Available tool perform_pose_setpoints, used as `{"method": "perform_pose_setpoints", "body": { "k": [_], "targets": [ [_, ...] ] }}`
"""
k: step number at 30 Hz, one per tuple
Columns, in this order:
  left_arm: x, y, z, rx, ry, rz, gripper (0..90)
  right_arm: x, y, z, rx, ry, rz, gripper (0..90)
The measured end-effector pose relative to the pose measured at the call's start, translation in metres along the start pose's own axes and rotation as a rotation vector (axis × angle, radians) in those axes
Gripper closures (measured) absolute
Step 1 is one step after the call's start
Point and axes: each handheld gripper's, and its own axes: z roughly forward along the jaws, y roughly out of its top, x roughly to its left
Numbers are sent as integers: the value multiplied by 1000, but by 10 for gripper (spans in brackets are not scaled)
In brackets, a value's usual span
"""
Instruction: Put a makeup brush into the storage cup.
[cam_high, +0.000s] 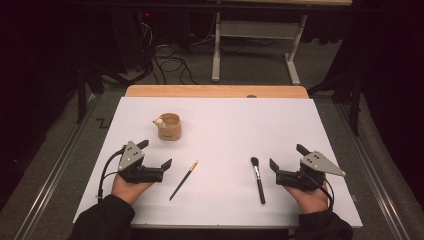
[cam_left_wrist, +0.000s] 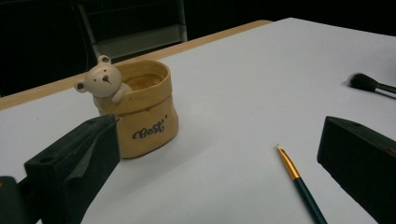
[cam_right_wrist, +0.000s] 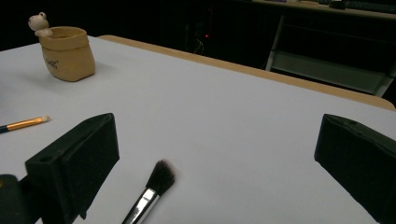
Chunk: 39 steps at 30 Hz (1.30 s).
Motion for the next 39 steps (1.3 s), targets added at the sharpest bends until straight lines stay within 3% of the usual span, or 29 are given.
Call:
{"method": "perform_pose_setpoints", "body": {
  "k": [15, 19, 22, 34, 39],
  "targets": [
    [1, 0, -1, -11, 3, -7, 2, 0, 0, -1, -14, -1, -8, 2],
    [1, 1, -3, -43, -4, -8, 2, 1, 1, -5, -61, 8, -14, 2],
    [0, 4, -9, -119, -23, -27, 2, 2, 3, -8, -101, 13, -17, 2],
    [1, 2, -8, -104, -24, -31, 5, 1, 2, -7, -80, 12, -15, 2],
    [3, 1, -6, -76, -21, -37, 6, -2, 1, -6, -65, 10, -14, 3]
  ]
}}
